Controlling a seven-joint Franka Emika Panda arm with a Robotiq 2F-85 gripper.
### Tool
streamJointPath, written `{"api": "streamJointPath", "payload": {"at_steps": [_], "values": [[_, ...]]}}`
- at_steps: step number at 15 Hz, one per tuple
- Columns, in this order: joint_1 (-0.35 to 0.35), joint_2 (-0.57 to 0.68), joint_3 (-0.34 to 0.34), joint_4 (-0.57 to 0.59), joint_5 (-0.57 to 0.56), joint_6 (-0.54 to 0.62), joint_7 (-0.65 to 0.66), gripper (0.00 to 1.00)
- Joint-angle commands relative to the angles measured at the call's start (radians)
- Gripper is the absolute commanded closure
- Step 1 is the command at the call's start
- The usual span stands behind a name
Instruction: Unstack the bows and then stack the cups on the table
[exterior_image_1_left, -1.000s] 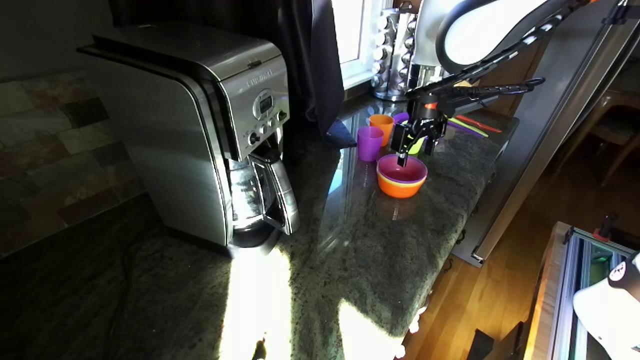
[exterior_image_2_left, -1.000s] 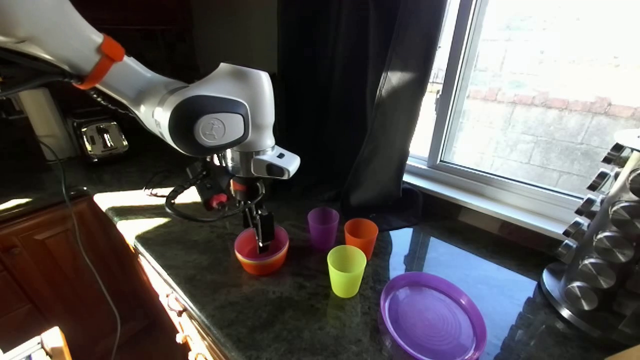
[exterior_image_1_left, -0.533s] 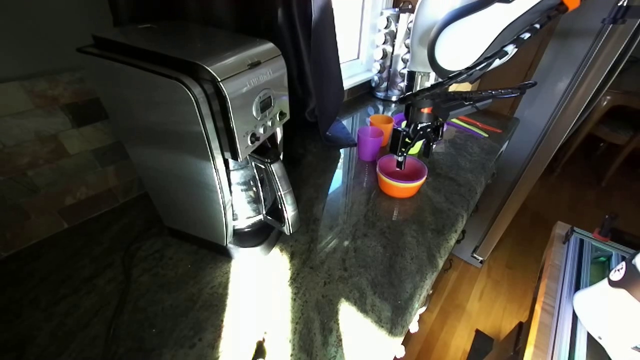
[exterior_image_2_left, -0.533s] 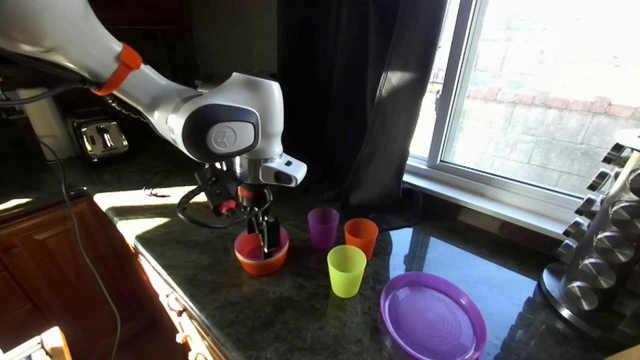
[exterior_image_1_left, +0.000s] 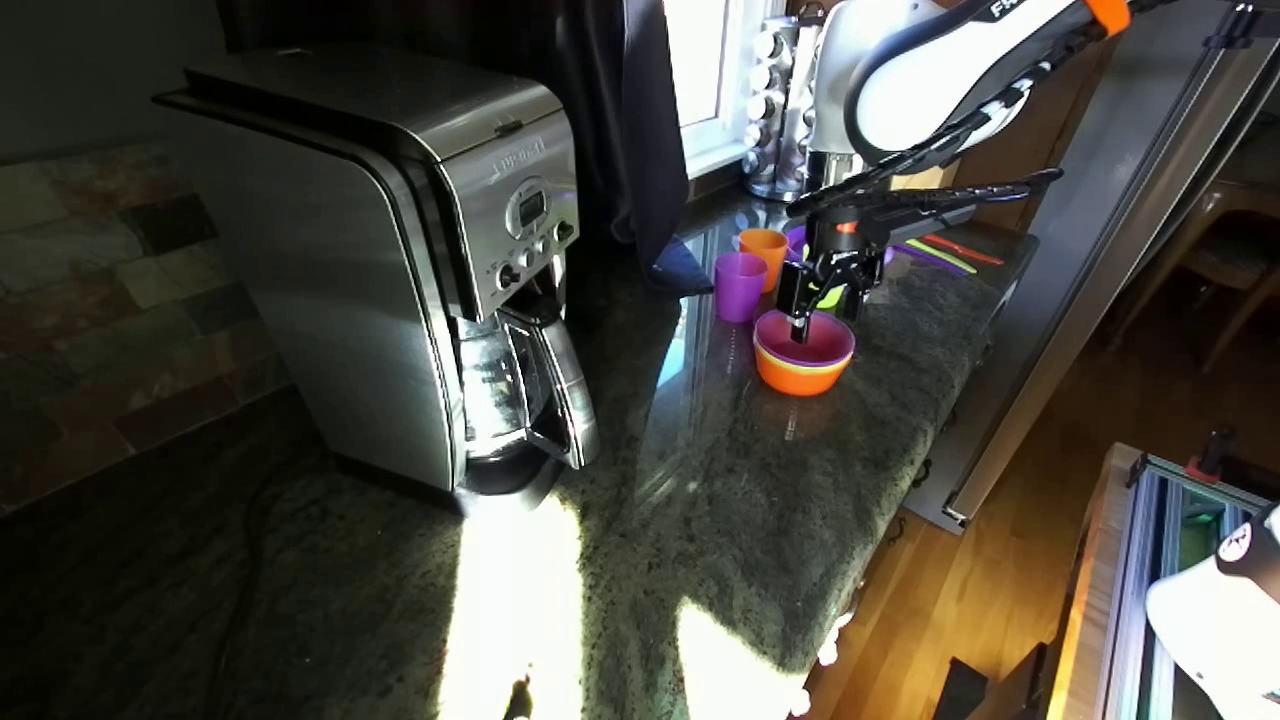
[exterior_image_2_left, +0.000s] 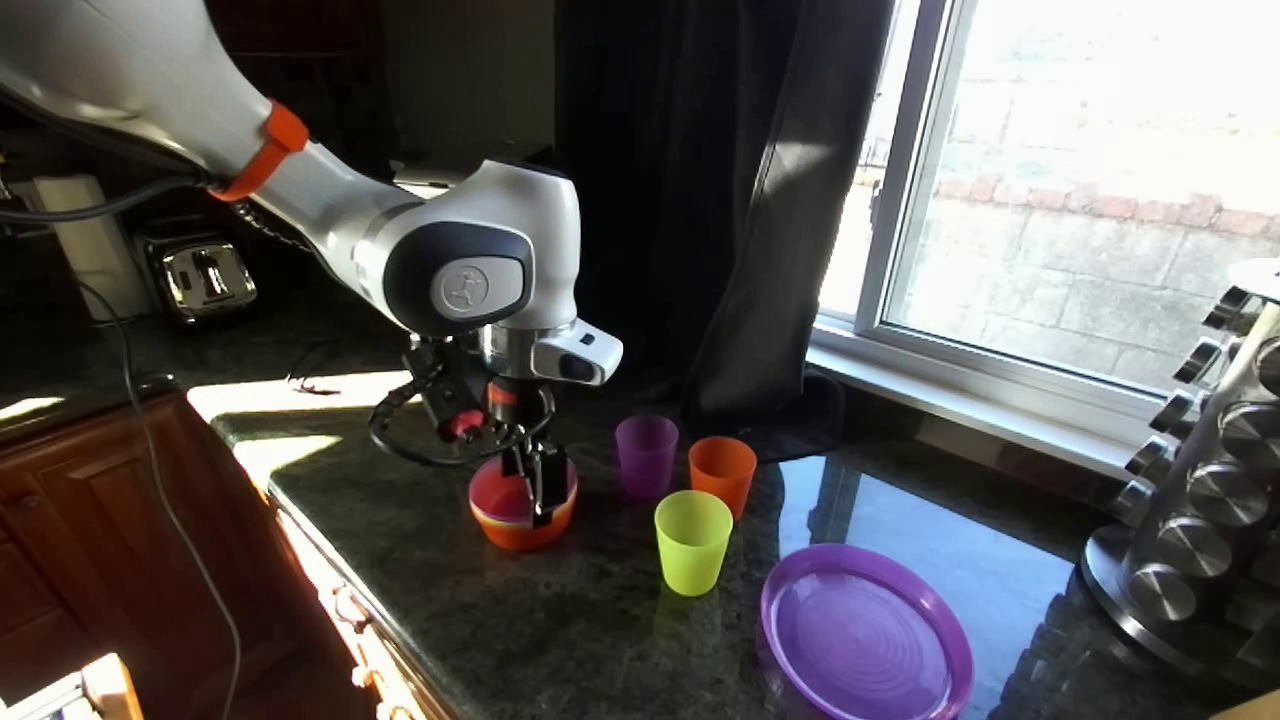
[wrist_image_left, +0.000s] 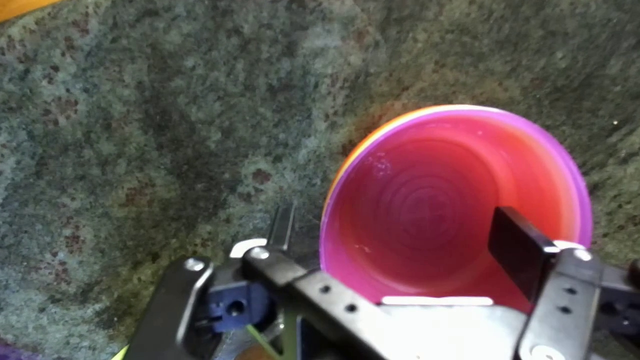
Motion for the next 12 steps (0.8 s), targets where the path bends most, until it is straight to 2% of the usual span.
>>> {"api": "streamJointPath", "payload": {"at_steps": [1, 3, 4, 6, 7, 8, 9, 12], "values": [[0.000, 0.015, -0.009, 0.015, 0.000, -0.020, -0.010, 0.14], [-0.001, 0.015, -0.012, 0.015, 0.009, -0.020, -0.015, 0.20], [-0.001, 0.014, -0.012, 0.015, 0.011, -0.020, -0.016, 0.27], [0.000, 0.014, -0.013, 0.016, 0.012, -0.019, -0.016, 0.28], [0.000, 0.013, -0.014, 0.016, 0.013, -0.019, -0.017, 0.34], [0.000, 0.013, -0.014, 0.016, 0.013, -0.019, -0.017, 0.30], [0.000, 0.012, -0.015, 0.017, 0.014, -0.019, -0.018, 0.35], [-0.001, 0.010, -0.016, 0.017, 0.018, -0.018, -0.019, 0.42]]}}
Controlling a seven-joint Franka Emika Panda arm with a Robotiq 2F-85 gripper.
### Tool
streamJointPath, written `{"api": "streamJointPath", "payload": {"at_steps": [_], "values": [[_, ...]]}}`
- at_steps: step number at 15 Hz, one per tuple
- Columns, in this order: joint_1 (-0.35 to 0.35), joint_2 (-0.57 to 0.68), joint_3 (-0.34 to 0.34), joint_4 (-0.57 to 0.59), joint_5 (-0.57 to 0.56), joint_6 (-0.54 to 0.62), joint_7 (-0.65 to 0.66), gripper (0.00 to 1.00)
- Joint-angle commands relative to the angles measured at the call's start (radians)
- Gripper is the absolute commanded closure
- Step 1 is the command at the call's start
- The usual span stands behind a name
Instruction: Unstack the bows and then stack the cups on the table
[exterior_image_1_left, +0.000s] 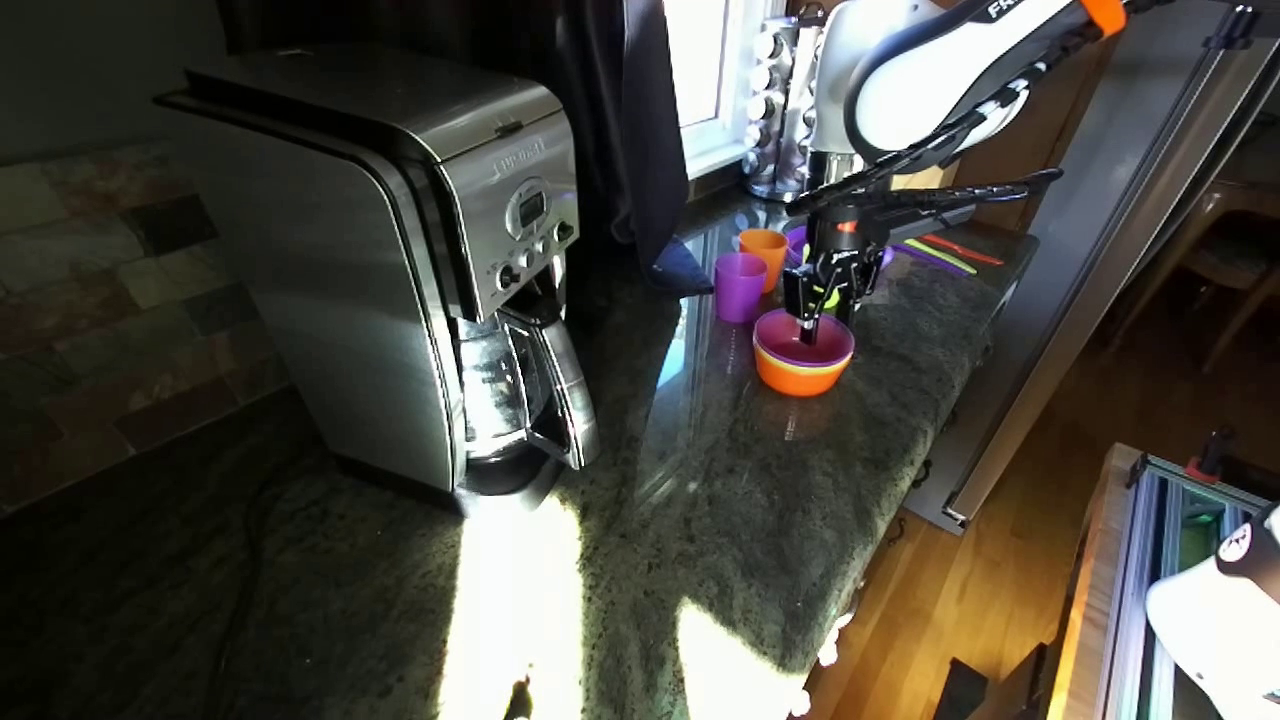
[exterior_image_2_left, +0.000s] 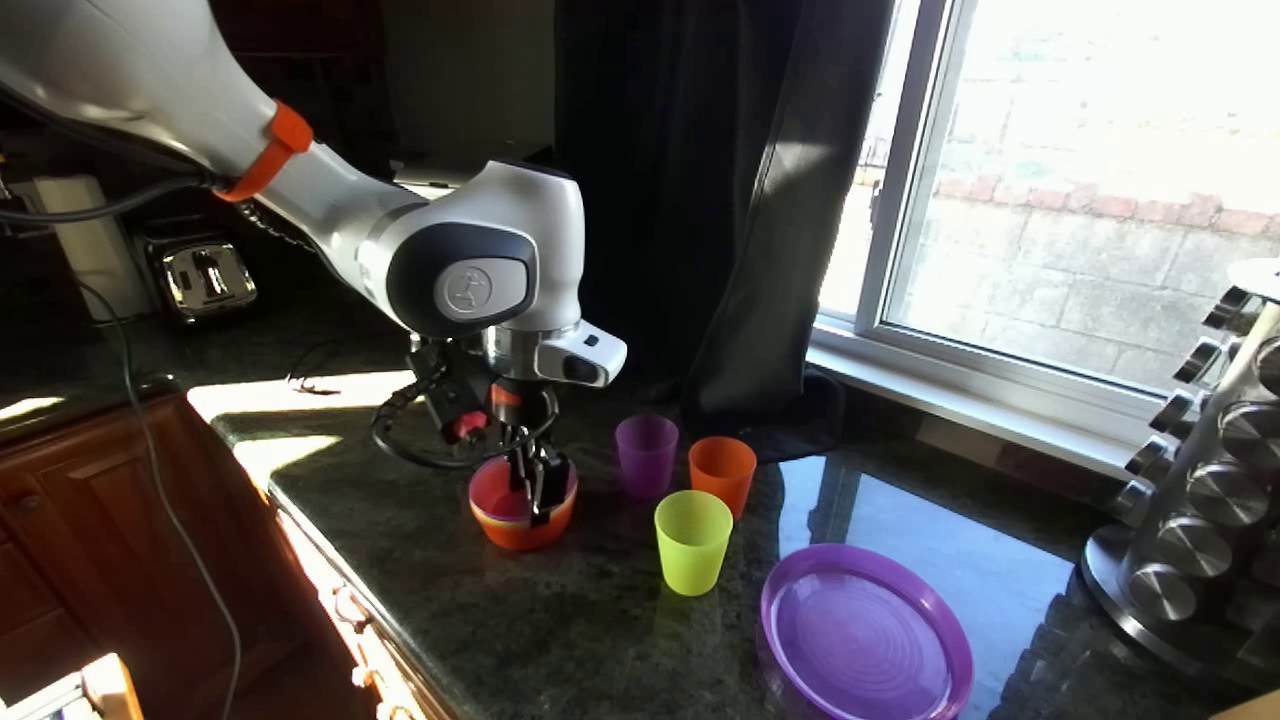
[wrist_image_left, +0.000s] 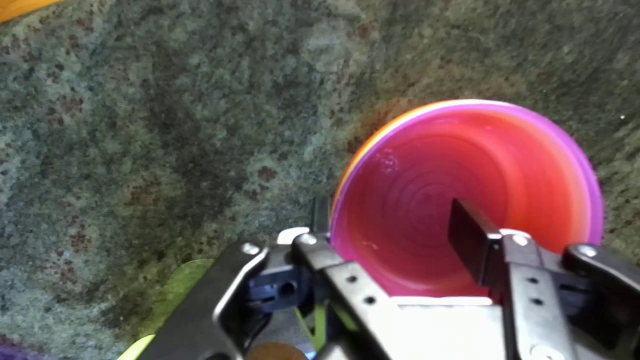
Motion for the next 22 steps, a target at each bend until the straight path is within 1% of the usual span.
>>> {"api": "streamJointPath", "payload": {"at_steps": [1, 2, 3, 4, 5, 6, 8, 9, 10, 11, 13, 20, 22], "values": [[-0.001, 0.006, -0.007, 0.015, 0.017, -0.019, -0.015, 0.42], [-0.001, 0.005, -0.008, 0.015, 0.018, -0.019, -0.016, 0.50], [-0.001, 0.003, -0.008, 0.015, 0.017, -0.018, -0.015, 0.48], [-0.001, 0.000, -0.009, 0.015, 0.016, -0.018, -0.014, 0.49], [-0.001, 0.000, -0.009, 0.016, 0.014, -0.017, -0.013, 0.54], [0.000, -0.001, -0.008, 0.017, 0.013, -0.017, -0.012, 0.52], [0.000, -0.001, -0.008, 0.020, 0.013, -0.017, -0.012, 0.56], [0.001, 0.000, -0.008, 0.022, 0.012, -0.016, -0.011, 0.60], [0.001, 0.001, -0.008, 0.023, 0.013, -0.016, -0.012, 0.61], [0.001, 0.001, -0.008, 0.024, 0.013, -0.016, -0.012, 0.64], [0.001, 0.003, -0.008, 0.026, 0.013, -0.015, -0.011, 0.68], [0.003, 0.010, -0.005, 0.032, 0.011, -0.016, -0.009, 0.67], [0.004, 0.011, -0.004, 0.032, 0.007, -0.018, -0.007, 0.65]]}}
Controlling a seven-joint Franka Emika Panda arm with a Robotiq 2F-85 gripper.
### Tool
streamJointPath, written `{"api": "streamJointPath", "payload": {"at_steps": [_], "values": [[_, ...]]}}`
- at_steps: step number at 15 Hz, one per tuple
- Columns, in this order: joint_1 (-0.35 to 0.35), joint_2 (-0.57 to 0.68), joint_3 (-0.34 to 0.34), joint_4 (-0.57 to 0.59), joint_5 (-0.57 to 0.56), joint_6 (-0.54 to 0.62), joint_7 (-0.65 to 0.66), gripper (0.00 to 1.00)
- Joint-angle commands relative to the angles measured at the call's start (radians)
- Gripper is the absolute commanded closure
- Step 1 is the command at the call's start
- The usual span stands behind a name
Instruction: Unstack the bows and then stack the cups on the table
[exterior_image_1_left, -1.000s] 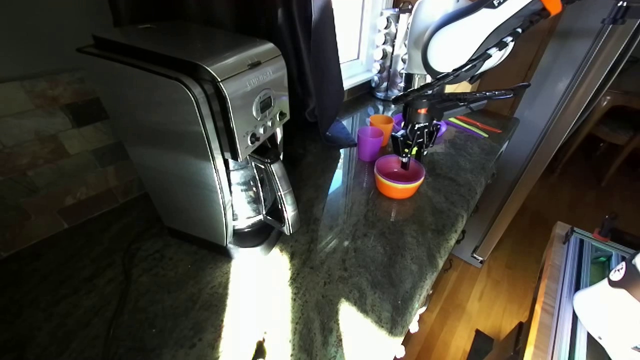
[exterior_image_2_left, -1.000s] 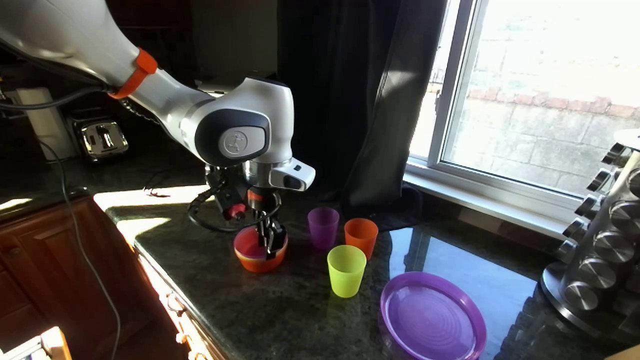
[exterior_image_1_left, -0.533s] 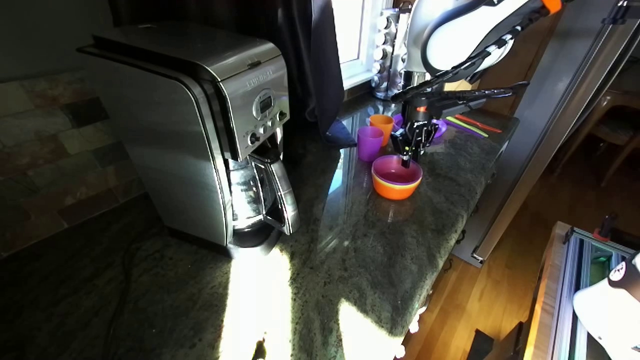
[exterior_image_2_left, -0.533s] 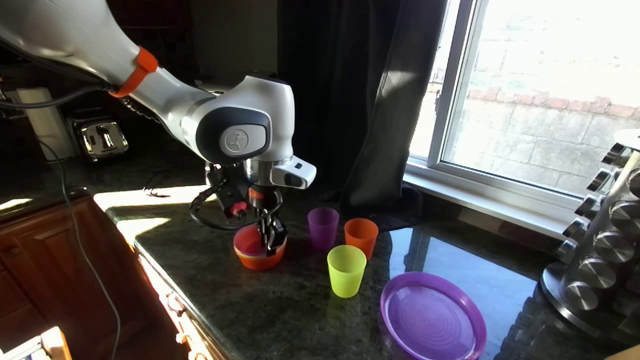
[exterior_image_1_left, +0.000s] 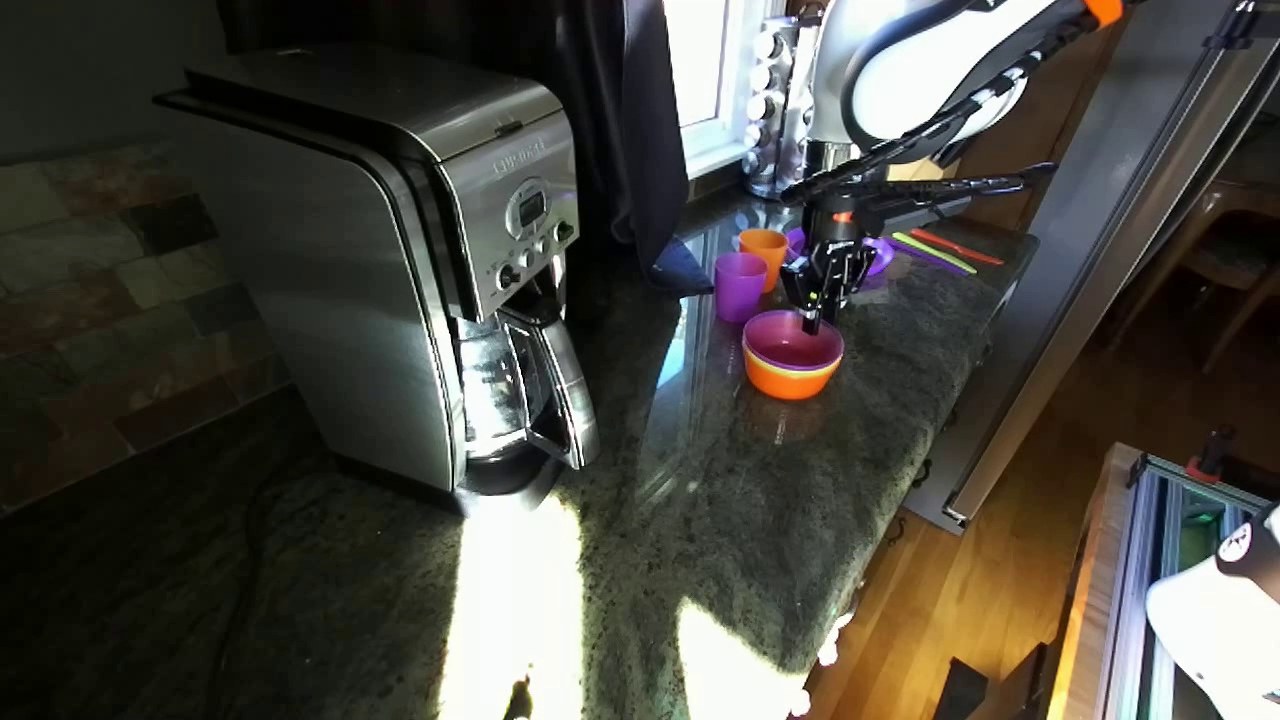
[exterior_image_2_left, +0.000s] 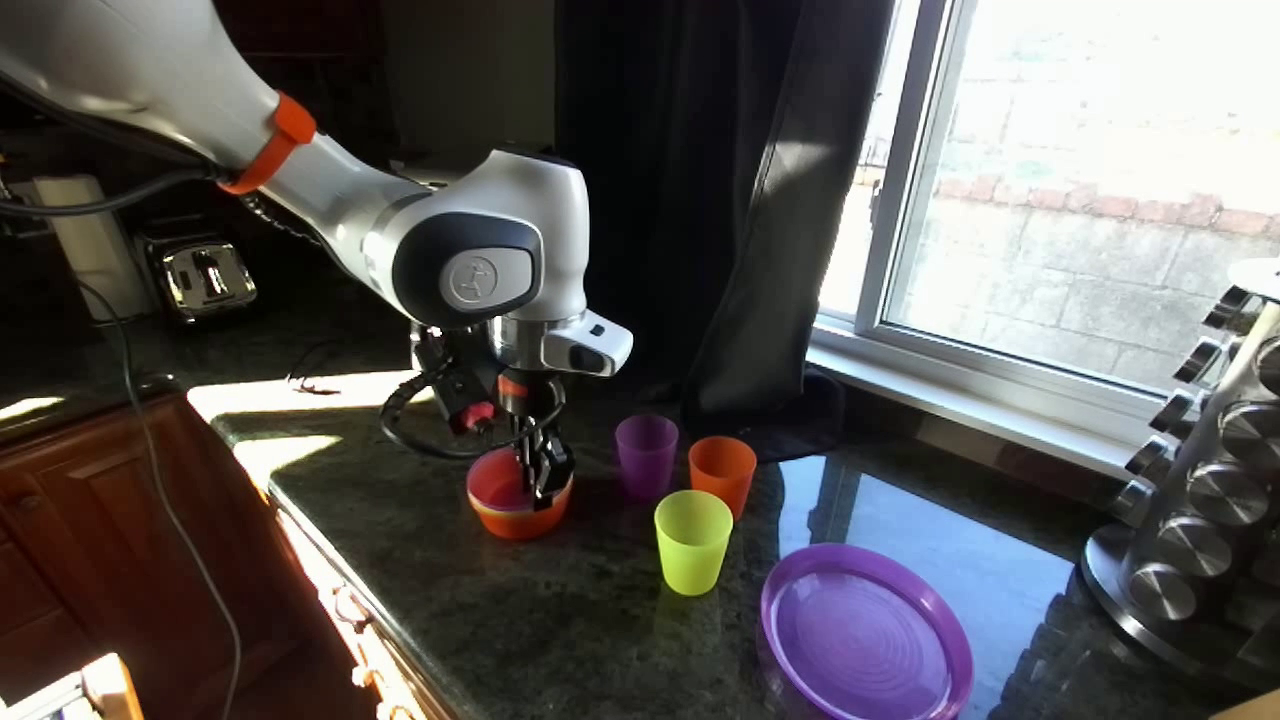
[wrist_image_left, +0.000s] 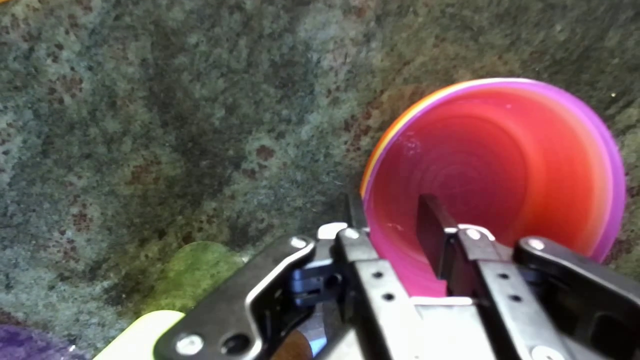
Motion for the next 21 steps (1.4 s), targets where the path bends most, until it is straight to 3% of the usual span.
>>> {"api": "streamJointPath", "payload": {"at_steps": [1, 5, 7, 9, 11, 21], "values": [[0.003, 0.011, -0.001, 0.011, 0.005, -0.019, -0.007, 0.66], [0.003, 0.015, -0.001, 0.011, -0.002, -0.024, -0.003, 0.61], [0.003, 0.016, -0.001, 0.012, -0.001, -0.025, -0.004, 0.66], [0.003, 0.016, -0.001, 0.012, 0.000, -0.025, -0.005, 0.94], [0.003, 0.015, -0.001, 0.012, 0.001, -0.025, -0.006, 1.00], [0.005, -0.016, 0.000, 0.002, 0.031, -0.022, -0.053, 0.99]]}}
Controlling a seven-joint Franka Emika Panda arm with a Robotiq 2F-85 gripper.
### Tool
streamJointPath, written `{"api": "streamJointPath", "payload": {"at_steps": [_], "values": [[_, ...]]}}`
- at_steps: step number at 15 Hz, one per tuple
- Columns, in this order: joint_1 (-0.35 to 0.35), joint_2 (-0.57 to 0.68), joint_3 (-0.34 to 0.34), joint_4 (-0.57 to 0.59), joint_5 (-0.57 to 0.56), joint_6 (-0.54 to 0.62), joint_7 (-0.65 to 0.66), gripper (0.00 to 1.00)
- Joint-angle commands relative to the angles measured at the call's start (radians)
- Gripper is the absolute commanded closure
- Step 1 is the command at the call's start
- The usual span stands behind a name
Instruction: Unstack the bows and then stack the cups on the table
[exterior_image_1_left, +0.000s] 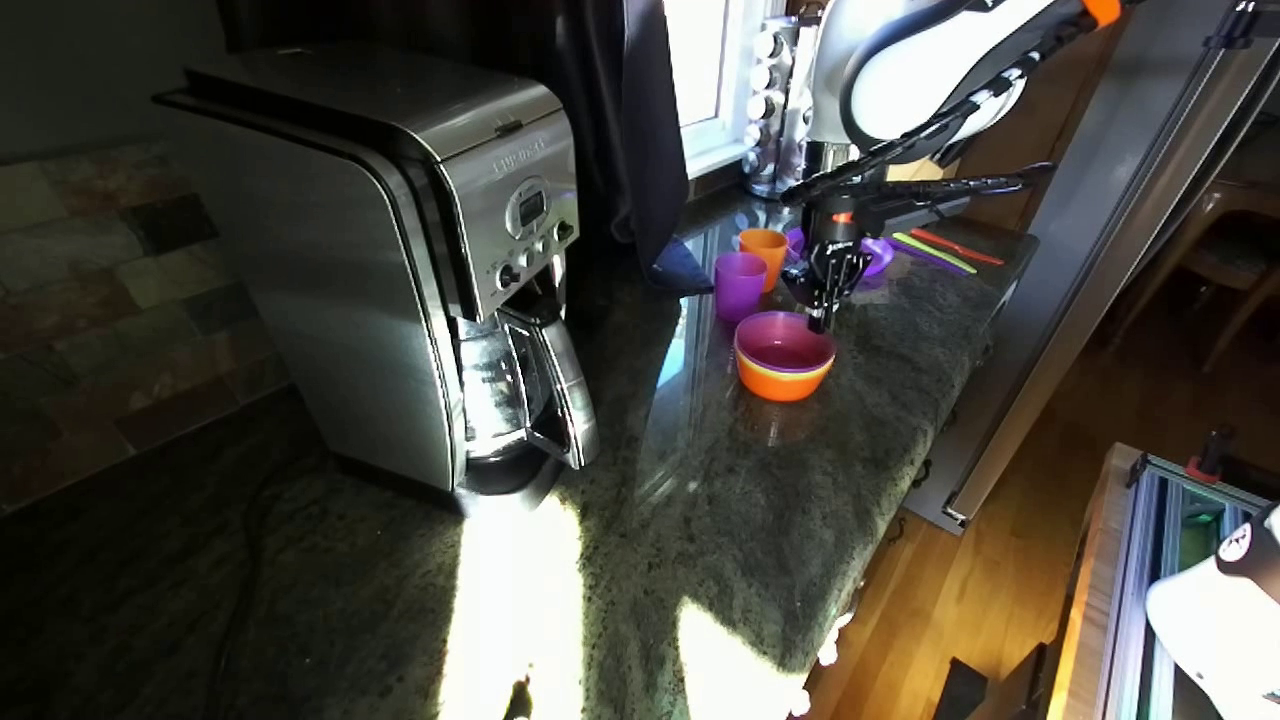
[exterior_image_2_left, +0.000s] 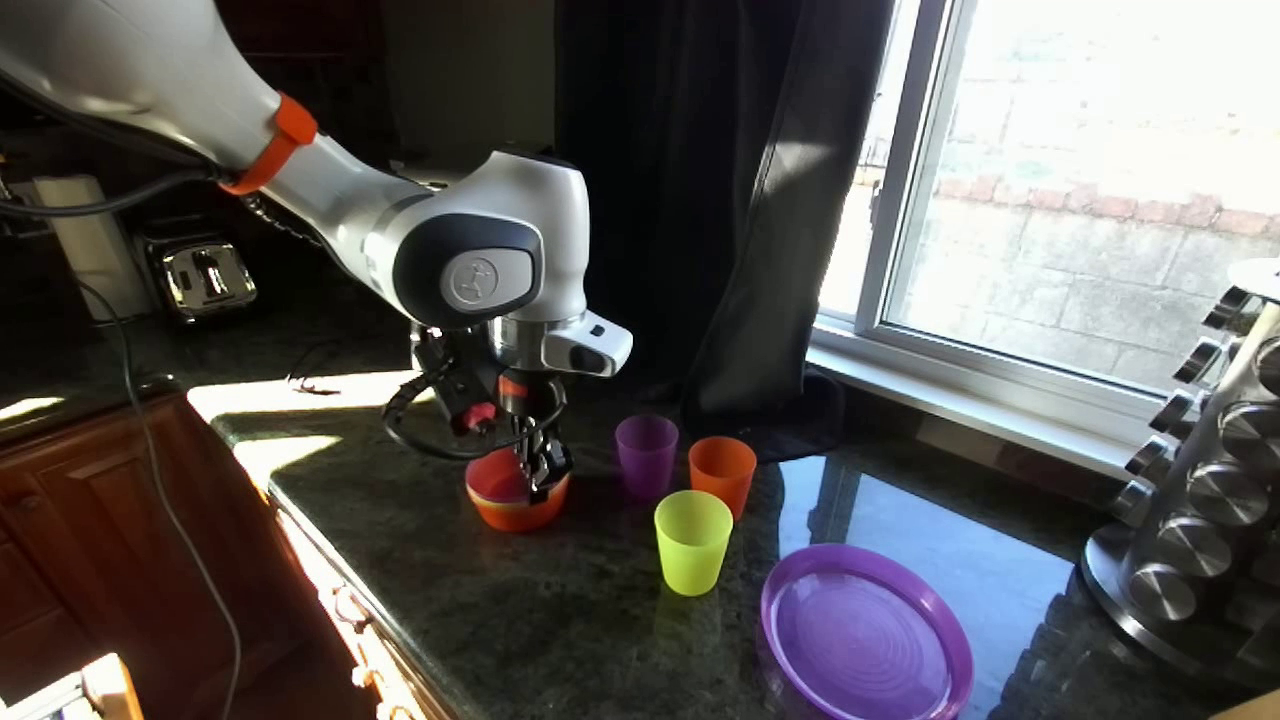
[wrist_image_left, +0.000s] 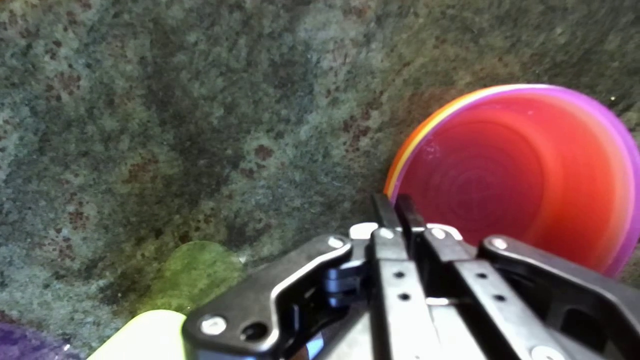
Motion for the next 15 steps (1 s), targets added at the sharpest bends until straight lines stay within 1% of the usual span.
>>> {"api": "streamJointPath", "payload": {"at_steps": [1, 2, 9, 10, 11, 12, 14, 15], "values": [[0.005, -0.021, -0.001, 0.000, 0.029, -0.021, -0.047, 0.95], [0.004, -0.021, -0.001, 0.001, 0.029, -0.022, -0.055, 0.99], [0.006, -0.016, 0.000, 0.004, 0.036, -0.023, -0.076, 0.99], [0.006, -0.014, 0.000, 0.006, 0.036, -0.024, -0.076, 0.78], [0.006, -0.013, 0.000, 0.007, 0.036, -0.025, -0.079, 0.96], [0.006, -0.012, 0.000, 0.008, 0.036, -0.027, -0.080, 0.95], [0.006, -0.011, 0.001, 0.008, 0.037, -0.028, -0.084, 1.00], [0.006, -0.011, 0.001, 0.008, 0.037, -0.029, -0.086, 1.00]]}}
